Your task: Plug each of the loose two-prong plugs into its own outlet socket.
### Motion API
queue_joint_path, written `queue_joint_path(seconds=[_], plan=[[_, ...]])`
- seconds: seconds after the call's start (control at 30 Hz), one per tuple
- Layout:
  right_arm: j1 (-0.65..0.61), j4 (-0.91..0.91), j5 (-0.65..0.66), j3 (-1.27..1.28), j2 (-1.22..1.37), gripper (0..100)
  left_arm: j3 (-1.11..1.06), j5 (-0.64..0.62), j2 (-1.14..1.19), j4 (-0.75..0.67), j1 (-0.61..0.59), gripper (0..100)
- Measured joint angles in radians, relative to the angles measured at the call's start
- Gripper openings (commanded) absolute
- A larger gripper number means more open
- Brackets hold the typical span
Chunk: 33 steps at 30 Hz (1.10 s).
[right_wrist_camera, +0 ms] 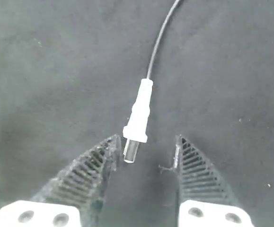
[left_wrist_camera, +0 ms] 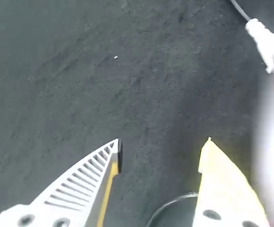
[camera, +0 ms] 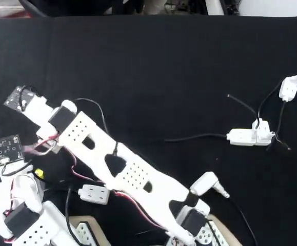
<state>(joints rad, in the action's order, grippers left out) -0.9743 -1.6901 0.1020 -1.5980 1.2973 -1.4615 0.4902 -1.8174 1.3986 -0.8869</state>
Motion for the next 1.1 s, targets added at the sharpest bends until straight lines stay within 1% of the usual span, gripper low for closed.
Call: queue_joint_path(seconds=[0.13, 0.43, 0.53, 0.8, 0.97, 1.03, 1.1], plan=[[0.0, 0.0, 0.0, 0.0, 0.026, 18.8, 0.0, 0.0, 0.0, 0.0, -0.038, 27], [-0.005, 0.011, 0.0, -0.017, 0.074, 18.8, 0.015, -0.003, 0.0, 0.0, -0.204, 27], [-0.012, 0.011, 0.0, -0.021, 0.075, 18.8, 0.029, -0.006, 0.0, 0.0, -0.236, 27], [-0.014, 0.123, 0.0, -0.025, 0.086, 18.8, 0.031, -0.006, 0.0, 0.0, -0.241, 27], [-0.014, 0.138, 0.0, -0.023, 0.129, 18.7, 0.031, -0.006, 0.0, 0.0, -0.241, 27], [-0.014, 0.138, 0.0, -0.023, 0.13, 16.5, 0.031, -0.006, 0.0, 0.0, -0.241, 27], [-0.014, 0.138, 0.0, -0.023, 0.133, 10.0, 0.031, -0.006, 0.0, 0.0, -0.241, 27]])
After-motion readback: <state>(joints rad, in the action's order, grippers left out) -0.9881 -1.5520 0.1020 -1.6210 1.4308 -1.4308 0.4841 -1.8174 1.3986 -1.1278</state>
